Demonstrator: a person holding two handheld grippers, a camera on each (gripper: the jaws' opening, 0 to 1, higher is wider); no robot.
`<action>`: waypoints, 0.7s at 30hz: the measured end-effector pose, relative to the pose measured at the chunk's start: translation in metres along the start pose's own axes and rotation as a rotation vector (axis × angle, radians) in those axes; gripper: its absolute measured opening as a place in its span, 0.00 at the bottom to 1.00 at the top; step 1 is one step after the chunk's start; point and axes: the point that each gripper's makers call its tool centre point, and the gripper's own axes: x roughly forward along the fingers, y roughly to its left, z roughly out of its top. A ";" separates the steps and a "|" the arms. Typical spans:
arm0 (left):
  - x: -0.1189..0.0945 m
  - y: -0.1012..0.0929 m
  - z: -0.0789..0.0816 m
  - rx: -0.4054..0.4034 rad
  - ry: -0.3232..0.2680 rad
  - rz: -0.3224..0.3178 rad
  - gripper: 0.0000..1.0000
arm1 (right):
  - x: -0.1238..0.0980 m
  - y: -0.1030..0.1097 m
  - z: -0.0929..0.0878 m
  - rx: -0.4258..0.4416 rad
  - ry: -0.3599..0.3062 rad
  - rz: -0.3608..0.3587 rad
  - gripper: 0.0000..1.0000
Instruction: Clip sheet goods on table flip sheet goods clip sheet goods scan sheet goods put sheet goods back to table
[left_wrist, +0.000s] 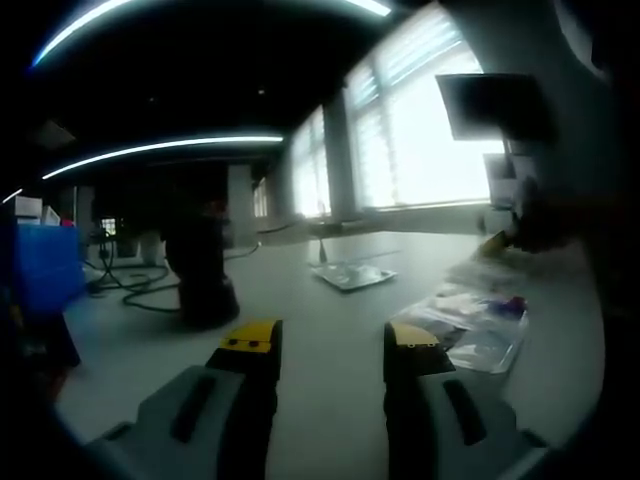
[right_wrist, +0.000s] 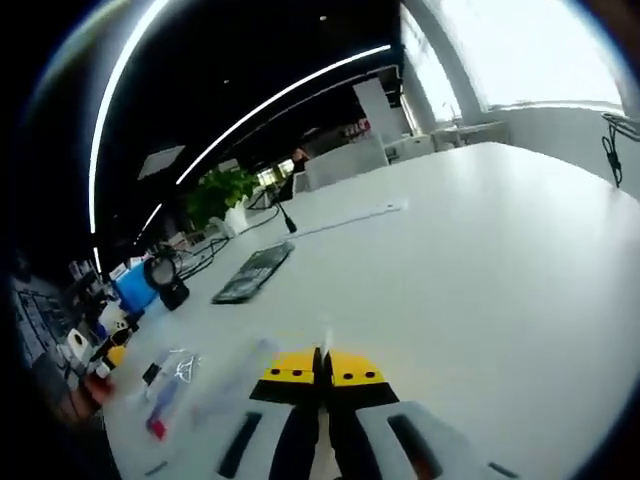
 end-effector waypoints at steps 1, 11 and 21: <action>0.000 0.000 0.000 0.000 -0.001 0.000 0.33 | -0.001 0.002 0.002 0.008 -0.006 0.006 0.00; -0.001 0.001 0.001 -0.002 -0.004 0.003 0.33 | -0.018 0.055 0.041 0.126 -0.157 0.149 0.00; -0.001 0.001 0.002 -0.008 -0.013 0.003 0.33 | -0.027 0.082 0.068 0.129 -0.283 0.194 0.00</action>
